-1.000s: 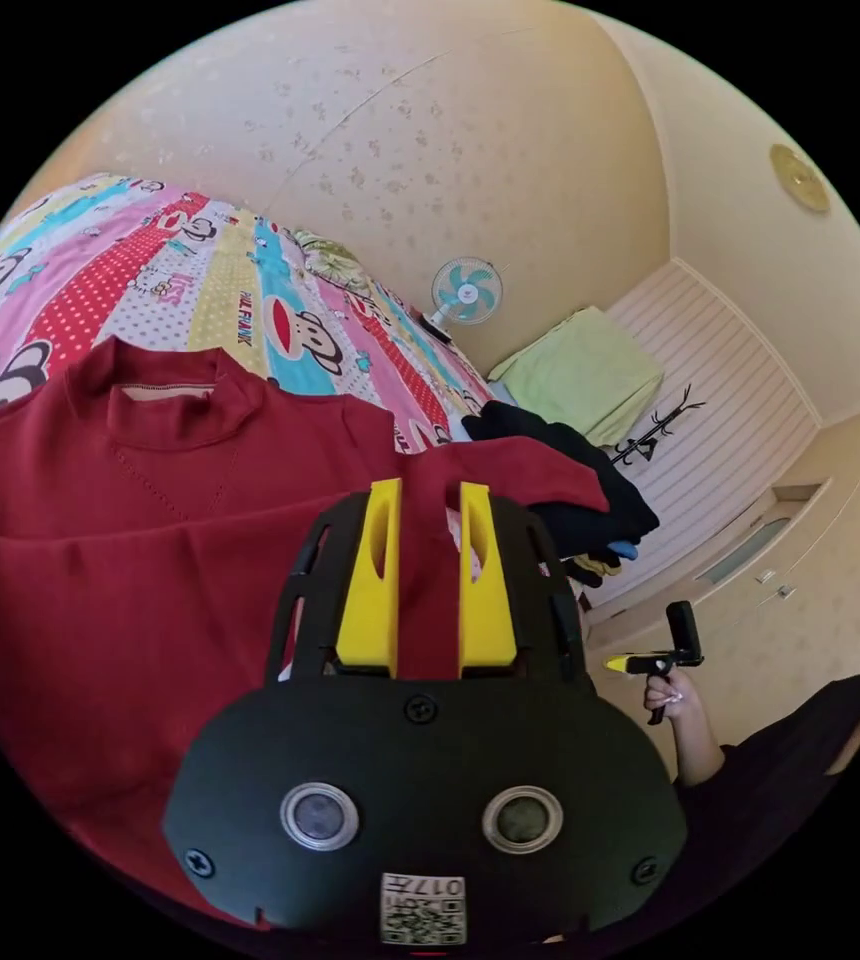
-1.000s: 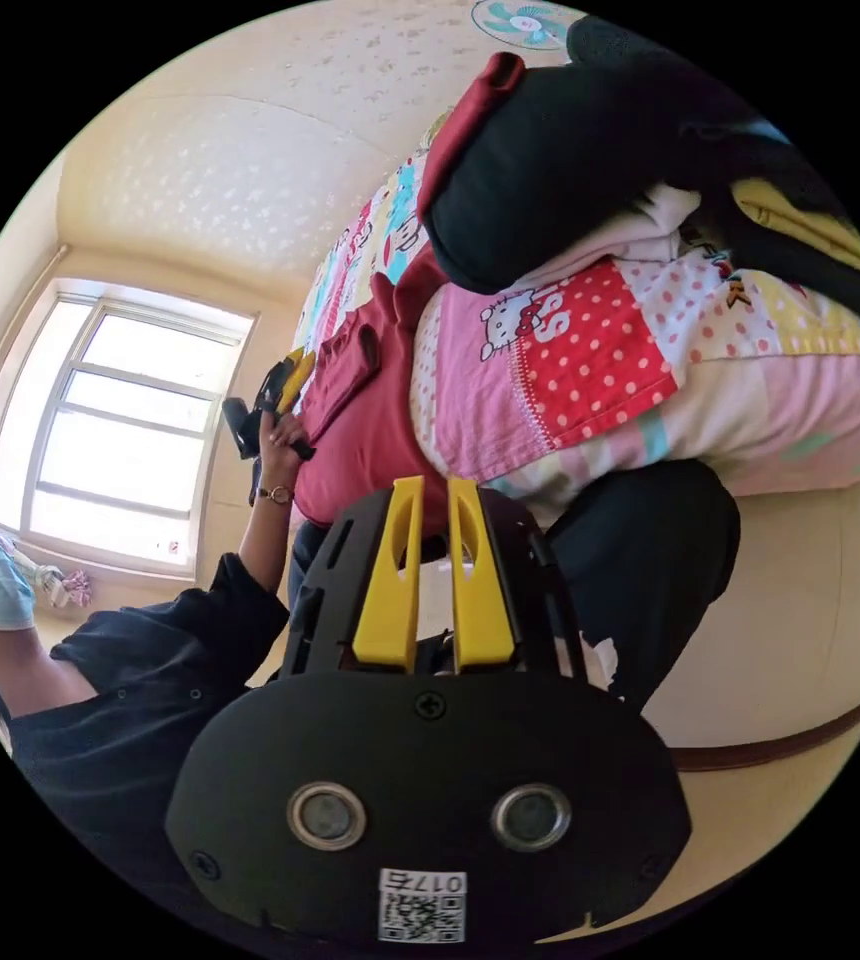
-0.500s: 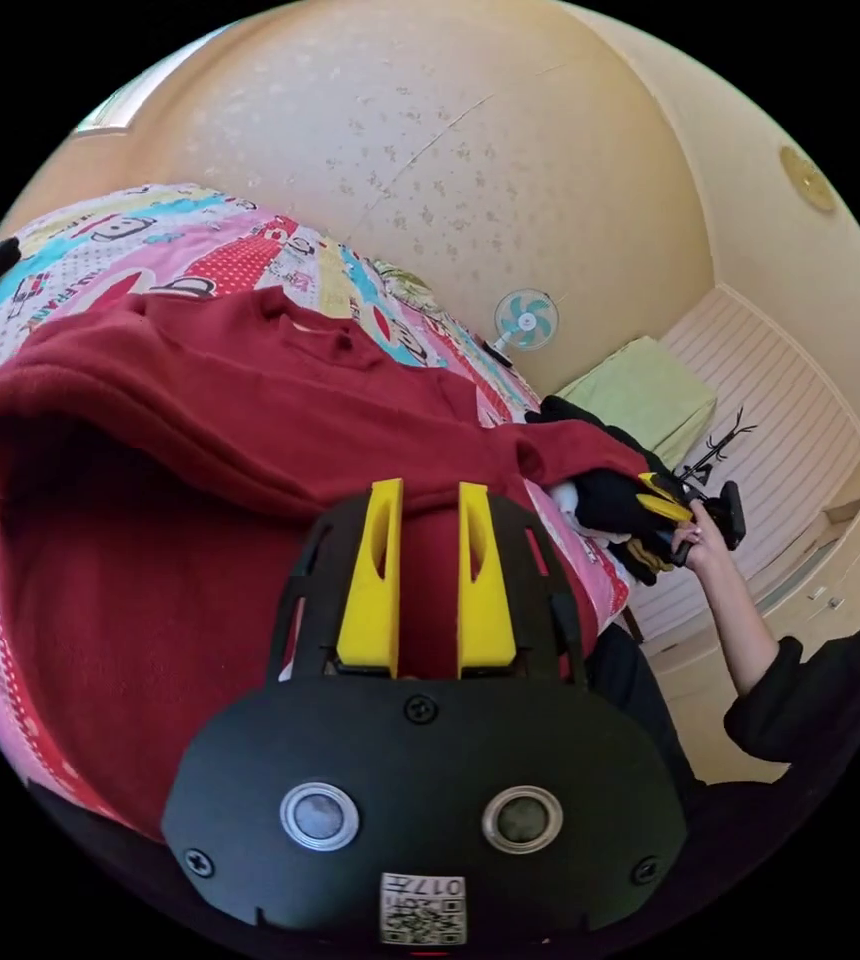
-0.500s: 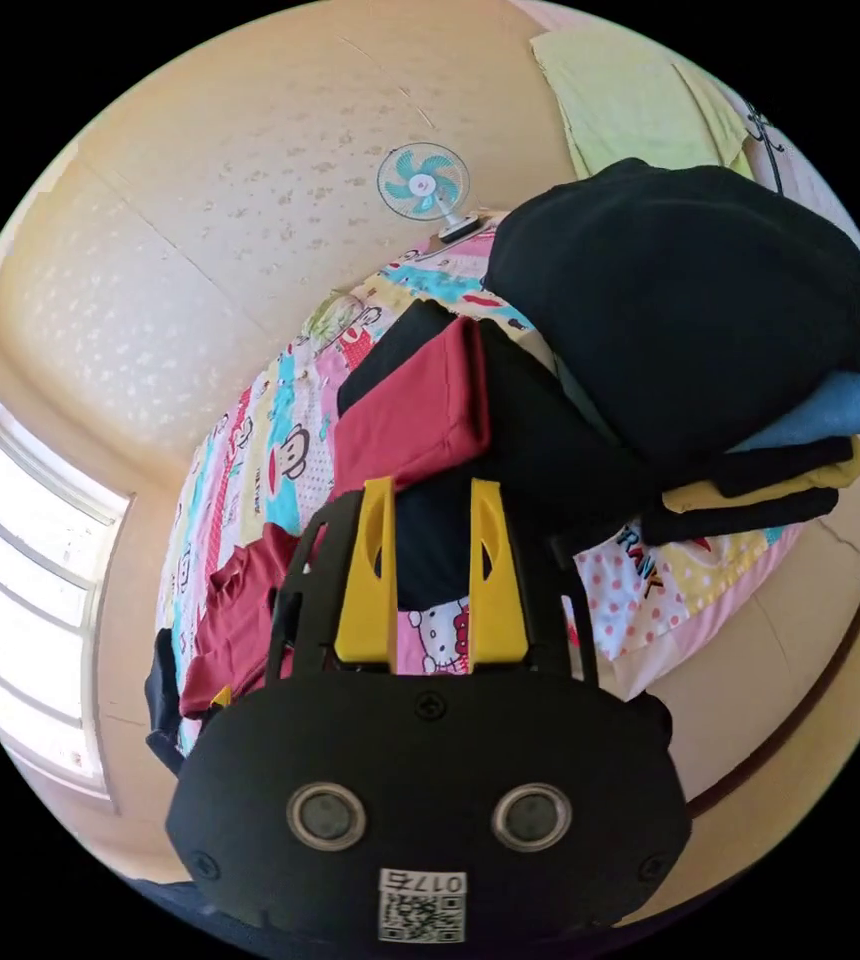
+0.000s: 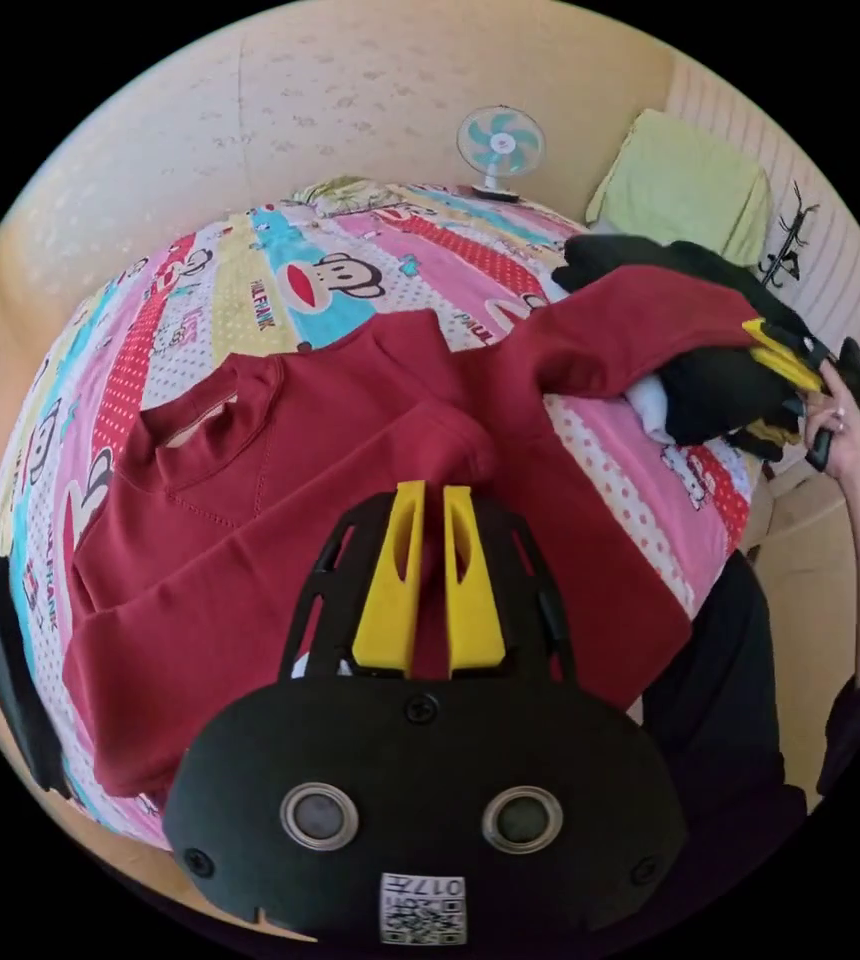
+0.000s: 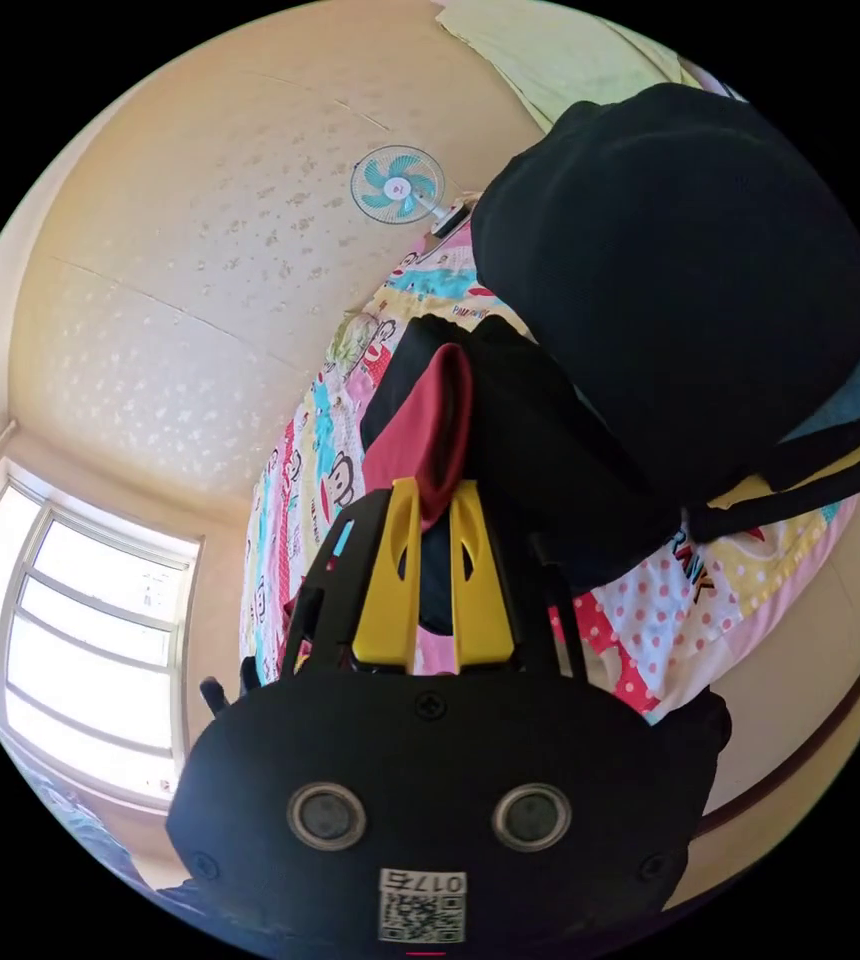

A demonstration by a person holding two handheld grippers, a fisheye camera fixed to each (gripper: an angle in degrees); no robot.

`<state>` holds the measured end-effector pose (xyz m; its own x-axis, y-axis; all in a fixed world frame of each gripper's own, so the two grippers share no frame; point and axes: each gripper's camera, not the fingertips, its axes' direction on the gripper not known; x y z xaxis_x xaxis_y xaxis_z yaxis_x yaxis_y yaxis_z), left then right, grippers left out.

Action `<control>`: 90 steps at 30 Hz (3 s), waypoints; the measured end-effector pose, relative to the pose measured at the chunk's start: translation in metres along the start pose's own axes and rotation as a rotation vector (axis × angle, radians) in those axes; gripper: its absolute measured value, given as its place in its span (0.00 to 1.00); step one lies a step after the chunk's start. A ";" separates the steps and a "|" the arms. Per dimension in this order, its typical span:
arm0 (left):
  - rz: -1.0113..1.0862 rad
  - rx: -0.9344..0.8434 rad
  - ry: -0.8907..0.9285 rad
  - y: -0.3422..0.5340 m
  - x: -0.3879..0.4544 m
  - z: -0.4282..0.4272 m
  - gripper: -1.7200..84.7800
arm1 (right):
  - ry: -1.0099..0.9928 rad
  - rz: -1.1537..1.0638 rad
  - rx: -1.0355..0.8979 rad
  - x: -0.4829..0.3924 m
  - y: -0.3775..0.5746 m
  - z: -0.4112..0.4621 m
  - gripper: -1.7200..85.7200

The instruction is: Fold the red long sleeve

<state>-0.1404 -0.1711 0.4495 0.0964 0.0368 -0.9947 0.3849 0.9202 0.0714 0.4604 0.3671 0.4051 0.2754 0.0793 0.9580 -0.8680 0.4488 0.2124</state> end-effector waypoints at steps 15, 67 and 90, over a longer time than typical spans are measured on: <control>-0.415 0.073 0.498 0.112 -0.055 -0.029 0.16 | -0.217 -0.322 0.137 -0.142 0.043 0.001 0.06; -0.631 -0.018 0.145 0.153 -0.116 -0.155 0.20 | -0.084 -0.517 -0.532 -0.129 0.217 0.148 0.16; -0.312 0.389 0.692 0.281 -0.007 -0.458 0.07 | -0.679 -0.741 -0.325 -0.124 0.259 -0.234 0.05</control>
<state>-0.4533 0.2656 0.4428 -0.6004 0.1497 -0.7855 0.6004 0.7332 -0.3192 0.2984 0.6815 0.2967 0.3153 -0.7818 0.5380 -0.3978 0.4059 0.8228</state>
